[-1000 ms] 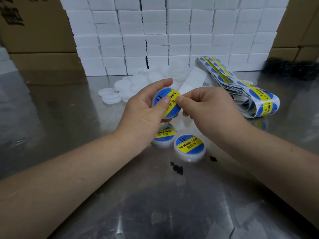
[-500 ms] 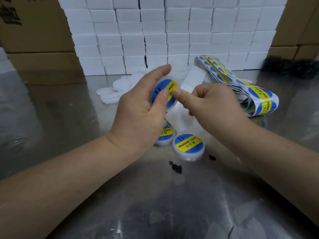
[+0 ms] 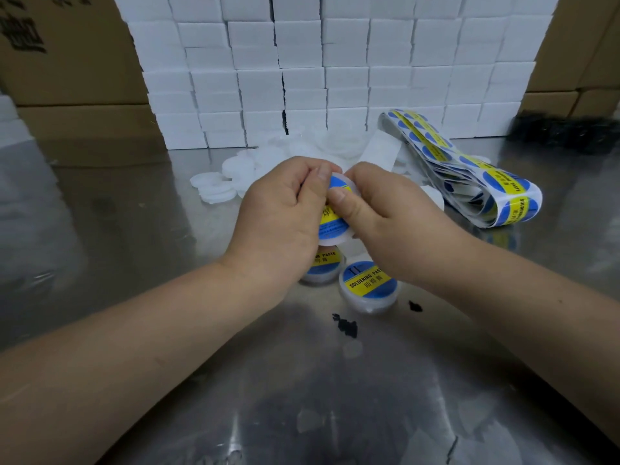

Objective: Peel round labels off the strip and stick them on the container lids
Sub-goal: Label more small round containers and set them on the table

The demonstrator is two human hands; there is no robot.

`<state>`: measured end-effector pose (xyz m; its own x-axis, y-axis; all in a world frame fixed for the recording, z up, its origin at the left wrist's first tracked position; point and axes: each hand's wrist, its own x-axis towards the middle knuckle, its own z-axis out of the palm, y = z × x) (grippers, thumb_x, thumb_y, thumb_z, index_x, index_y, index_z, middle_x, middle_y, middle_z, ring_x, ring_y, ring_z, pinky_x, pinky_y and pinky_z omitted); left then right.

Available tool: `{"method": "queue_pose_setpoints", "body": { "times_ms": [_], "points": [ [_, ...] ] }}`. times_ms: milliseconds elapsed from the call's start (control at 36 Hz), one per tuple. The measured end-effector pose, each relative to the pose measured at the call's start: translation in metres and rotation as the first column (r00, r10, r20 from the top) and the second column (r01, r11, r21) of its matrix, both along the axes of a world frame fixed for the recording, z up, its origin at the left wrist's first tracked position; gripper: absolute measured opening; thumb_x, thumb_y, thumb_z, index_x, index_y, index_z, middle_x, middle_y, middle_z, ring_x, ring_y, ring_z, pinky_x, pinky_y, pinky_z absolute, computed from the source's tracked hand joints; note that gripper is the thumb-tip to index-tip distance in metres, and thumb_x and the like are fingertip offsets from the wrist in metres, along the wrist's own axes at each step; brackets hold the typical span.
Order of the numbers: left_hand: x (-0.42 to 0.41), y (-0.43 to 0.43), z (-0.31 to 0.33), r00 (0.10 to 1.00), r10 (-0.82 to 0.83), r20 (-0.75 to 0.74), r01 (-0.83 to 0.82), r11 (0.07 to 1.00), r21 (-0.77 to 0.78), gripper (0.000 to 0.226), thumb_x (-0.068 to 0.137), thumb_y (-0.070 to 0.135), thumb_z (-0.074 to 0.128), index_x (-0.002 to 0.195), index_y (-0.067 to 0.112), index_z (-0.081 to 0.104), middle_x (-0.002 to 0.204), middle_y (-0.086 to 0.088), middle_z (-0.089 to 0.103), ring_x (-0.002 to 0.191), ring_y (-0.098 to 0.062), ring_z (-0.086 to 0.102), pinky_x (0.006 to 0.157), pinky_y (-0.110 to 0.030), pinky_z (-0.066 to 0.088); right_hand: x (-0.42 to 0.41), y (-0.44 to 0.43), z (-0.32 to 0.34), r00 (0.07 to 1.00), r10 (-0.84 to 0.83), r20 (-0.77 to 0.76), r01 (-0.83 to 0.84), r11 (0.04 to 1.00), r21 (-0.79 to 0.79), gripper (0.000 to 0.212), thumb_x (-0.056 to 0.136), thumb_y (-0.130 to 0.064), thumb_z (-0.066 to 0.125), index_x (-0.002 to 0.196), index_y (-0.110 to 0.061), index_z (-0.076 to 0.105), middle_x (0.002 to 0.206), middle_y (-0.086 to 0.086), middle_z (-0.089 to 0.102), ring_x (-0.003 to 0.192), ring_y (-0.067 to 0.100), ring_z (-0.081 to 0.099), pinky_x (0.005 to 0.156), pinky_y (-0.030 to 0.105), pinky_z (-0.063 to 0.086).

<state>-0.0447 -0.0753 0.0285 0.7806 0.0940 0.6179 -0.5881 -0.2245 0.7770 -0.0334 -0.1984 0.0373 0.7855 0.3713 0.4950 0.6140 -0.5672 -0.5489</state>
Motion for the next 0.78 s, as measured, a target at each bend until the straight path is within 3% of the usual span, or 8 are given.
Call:
{"method": "queue_pose_setpoints", "body": {
  "times_ms": [111,194,306,389,445,611,695,778],
  "points": [
    [-0.001,0.000,-0.001,0.995,-0.064,-0.078,0.062,0.998,-0.022,0.032,0.098,0.020,0.038,0.076,0.030,0.058,0.062,0.019,0.062,0.059,0.003,0.059,0.048,-0.017,0.050,0.000,0.000,-0.002,1.000,-0.015,0.020,0.015,1.000,-0.002,0.028,0.094,-0.036,0.039,0.069,-0.022,0.035,0.066,-0.003,0.046,0.060,0.010,0.042,0.057,0.029,0.032],
    [0.000,0.004,-0.002,0.995,-0.062,-0.081,0.068,0.994,0.081,0.029,0.100,0.025,0.036,0.080,0.031,0.057,0.068,0.016,0.062,0.069,-0.003,0.060,0.063,-0.027,0.054,0.000,0.000,-0.003,0.998,-0.042,0.053,0.045,0.998,-0.047,0.031,0.094,-0.039,0.035,0.067,-0.024,0.030,0.065,-0.005,0.042,0.059,0.010,0.040,0.054,0.028,0.031],
    [0.006,0.009,-0.003,0.992,0.089,0.087,-0.113,0.940,0.323,0.024,0.089,0.034,0.035,0.078,0.025,0.054,0.068,0.010,0.056,0.068,-0.002,0.051,0.063,-0.016,0.040,0.001,-0.001,-0.001,0.999,-0.038,0.025,0.036,0.996,0.080,0.036,0.097,-0.035,0.033,0.067,-0.018,0.042,0.064,0.000,0.050,0.066,0.022,0.049,0.064,0.038,0.041],
    [0.010,0.014,-0.005,0.981,0.170,0.092,-0.192,0.899,0.394,0.040,0.084,0.039,0.035,0.078,0.006,0.057,0.067,-0.006,0.055,0.068,-0.015,0.049,0.062,-0.029,0.040,0.007,-0.009,0.006,0.984,-0.168,0.057,0.158,0.975,0.154,0.043,0.097,-0.040,0.030,0.069,-0.019,0.054,0.067,-0.003,0.057,0.071,0.021,0.051,0.069,0.038,0.044],
    [0.012,0.017,-0.007,0.979,0.189,0.071,-0.201,0.877,0.436,0.043,0.082,0.039,0.037,0.074,0.002,0.058,0.068,-0.012,0.054,0.068,-0.019,0.048,0.065,-0.037,0.040,0.012,-0.016,0.011,0.958,-0.272,0.096,0.263,0.960,0.097,0.043,0.095,-0.043,0.032,0.077,-0.014,0.059,0.076,0.003,0.063,0.077,0.025,0.055,0.070,0.040,0.045],
    [0.022,0.022,-0.014,0.984,0.156,-0.088,-0.093,0.866,0.492,0.031,0.089,0.027,0.048,0.064,0.031,0.065,0.083,0.010,0.054,0.083,-0.007,0.054,0.076,-0.024,0.042,0.017,-0.017,0.007,0.948,-0.316,0.041,0.313,0.900,-0.303,0.031,0.083,-0.047,0.047,0.085,-0.021,0.065,0.085,-0.002,0.065,0.084,0.019,0.057,0.067,0.030,0.043],
    [0.028,0.023,-0.015,0.974,0.144,-0.173,-0.027,0.840,0.542,0.032,0.092,0.034,0.041,0.080,0.026,0.070,0.102,0.007,0.058,0.100,-0.012,0.054,0.091,-0.031,0.042,0.021,-0.018,0.002,0.943,-0.334,-0.010,0.299,0.858,-0.417,0.036,0.080,-0.053,0.050,0.104,-0.029,0.060,0.106,-0.006,0.062,0.098,0.016,0.055,0.074,0.029,0.040],
    [0.030,0.025,-0.016,0.971,0.143,-0.191,-0.008,0.818,0.575,0.059,0.080,0.046,0.027,0.108,0.011,0.065,0.115,0.002,0.056,0.110,-0.014,0.048,0.098,-0.028,0.035,0.024,-0.020,0.001,0.945,-0.328,-0.003,0.294,0.849,-0.439,0.050,0.077,-0.053,0.055,0.122,-0.032,0.050,0.121,-0.007,0.054,0.110,0.016,0.049,0.084,0.030,0.037]
  ]
}}
